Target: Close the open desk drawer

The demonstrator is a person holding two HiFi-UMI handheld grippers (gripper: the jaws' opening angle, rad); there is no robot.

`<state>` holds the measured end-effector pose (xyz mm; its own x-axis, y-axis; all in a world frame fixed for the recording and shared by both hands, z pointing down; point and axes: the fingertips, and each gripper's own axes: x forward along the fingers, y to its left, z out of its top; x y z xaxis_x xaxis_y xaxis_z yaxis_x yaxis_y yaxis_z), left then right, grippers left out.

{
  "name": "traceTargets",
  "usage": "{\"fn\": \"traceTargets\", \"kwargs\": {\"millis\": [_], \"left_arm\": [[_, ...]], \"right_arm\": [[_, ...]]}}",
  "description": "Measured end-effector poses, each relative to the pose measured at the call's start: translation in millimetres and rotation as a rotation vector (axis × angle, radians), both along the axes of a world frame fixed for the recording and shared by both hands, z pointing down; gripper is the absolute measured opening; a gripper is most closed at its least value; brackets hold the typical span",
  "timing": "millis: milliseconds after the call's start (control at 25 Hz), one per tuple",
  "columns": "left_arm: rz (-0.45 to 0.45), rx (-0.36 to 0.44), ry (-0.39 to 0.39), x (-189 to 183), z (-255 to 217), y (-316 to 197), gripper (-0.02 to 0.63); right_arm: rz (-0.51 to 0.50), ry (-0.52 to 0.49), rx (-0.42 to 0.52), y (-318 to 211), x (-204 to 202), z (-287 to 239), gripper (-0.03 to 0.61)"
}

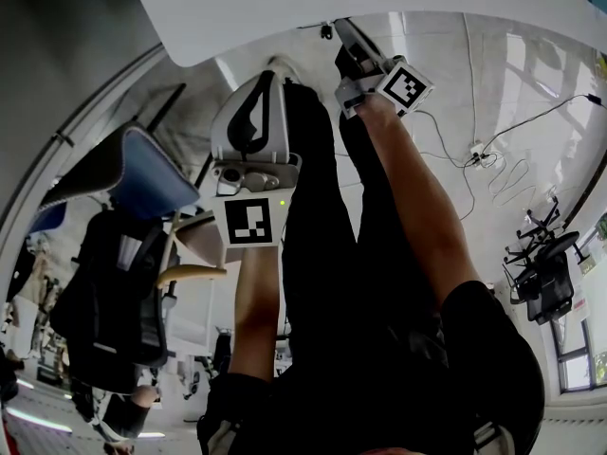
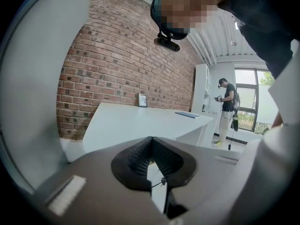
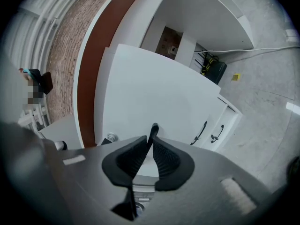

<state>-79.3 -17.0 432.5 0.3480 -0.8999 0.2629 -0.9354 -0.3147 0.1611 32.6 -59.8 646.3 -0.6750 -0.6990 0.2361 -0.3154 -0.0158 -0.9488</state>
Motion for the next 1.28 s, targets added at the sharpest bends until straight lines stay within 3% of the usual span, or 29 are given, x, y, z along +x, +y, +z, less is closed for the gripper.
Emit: {"fn": "traceTargets", "kwargs": {"millis": [720, 1280], "left_arm": [[-0.009, 0.005, 0.010, -2.6, -0.2, 2.6, 0.017], [-0.013, 0.002, 0.012, -2.7, 1.3, 0.6, 0.017]], "right_arm": [[-0.005, -0.025, 0.070, -36.2, -7.4, -16.2, 0.048], [0.043, -0.060, 0.063, -56.6, -6.0, -11.7, 0.048]]}}
